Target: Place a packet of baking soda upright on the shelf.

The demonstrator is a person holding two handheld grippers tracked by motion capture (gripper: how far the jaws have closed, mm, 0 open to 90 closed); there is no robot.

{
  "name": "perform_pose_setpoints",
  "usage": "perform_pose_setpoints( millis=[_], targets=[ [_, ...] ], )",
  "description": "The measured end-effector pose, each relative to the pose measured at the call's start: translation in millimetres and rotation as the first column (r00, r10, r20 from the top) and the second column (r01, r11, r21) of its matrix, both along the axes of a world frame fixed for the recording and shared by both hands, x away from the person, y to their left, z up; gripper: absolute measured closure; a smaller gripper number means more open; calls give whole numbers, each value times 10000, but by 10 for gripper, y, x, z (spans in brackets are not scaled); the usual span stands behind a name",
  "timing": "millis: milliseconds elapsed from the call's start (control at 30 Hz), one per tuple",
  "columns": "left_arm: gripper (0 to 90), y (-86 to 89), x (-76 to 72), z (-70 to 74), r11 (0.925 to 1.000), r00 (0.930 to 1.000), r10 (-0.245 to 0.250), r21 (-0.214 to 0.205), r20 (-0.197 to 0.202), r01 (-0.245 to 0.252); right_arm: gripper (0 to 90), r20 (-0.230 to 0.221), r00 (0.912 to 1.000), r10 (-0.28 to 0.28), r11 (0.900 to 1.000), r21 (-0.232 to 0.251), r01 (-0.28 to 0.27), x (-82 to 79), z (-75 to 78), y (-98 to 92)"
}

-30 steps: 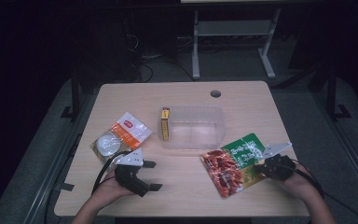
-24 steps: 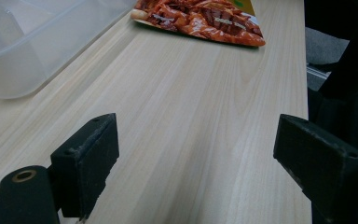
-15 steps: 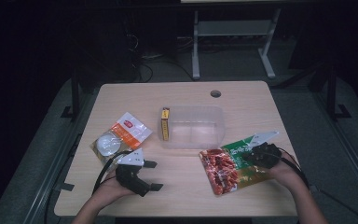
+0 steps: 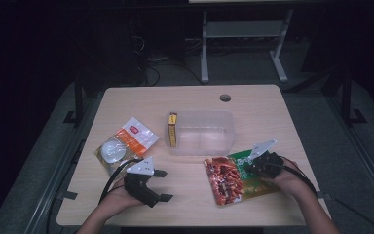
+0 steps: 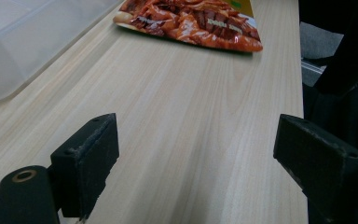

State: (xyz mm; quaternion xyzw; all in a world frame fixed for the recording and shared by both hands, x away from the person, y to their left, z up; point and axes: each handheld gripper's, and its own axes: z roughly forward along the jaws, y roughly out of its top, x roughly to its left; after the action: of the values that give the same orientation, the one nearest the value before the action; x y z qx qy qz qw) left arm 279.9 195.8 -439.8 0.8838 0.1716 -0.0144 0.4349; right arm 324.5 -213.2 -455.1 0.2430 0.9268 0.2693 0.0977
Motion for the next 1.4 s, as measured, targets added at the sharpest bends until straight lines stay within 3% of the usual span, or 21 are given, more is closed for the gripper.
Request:
perform_pose_setpoints(
  millis=[333, 600, 900, 1300, 1400],
  targets=[
    [136, 7, 6, 4, 10000, 10000, 40, 14, 12, -40, 900, 75, 9970, 773, 9970, -99, -772, -112, 7, 313],
    [136, 24, 12, 11, 10000, 10000, 83, 39, 54, -84, 900, 100, 9894, 1446, 9894, -182, -1444, -112, 14, 593],
    [136, 73, 29, 15, 9997, 9997, 236, 53, 96, -236, 900, 87, 9750, 2221, 9749, -170, -2219, -156, 18, 911],
    [139, 73, 30, 6, 9998, 9996, 176, 127, 220, -179, 900, 206, 9465, 3219, 9466, -235, -3215, -177, 23, 1308],
    [138, 84, 33, 11, 9994, 9993, 292, 163, 253, -297, 900, 228, 9477, 3184, 9479, -176, -3181, -183, 25, 1323]
  ],
)
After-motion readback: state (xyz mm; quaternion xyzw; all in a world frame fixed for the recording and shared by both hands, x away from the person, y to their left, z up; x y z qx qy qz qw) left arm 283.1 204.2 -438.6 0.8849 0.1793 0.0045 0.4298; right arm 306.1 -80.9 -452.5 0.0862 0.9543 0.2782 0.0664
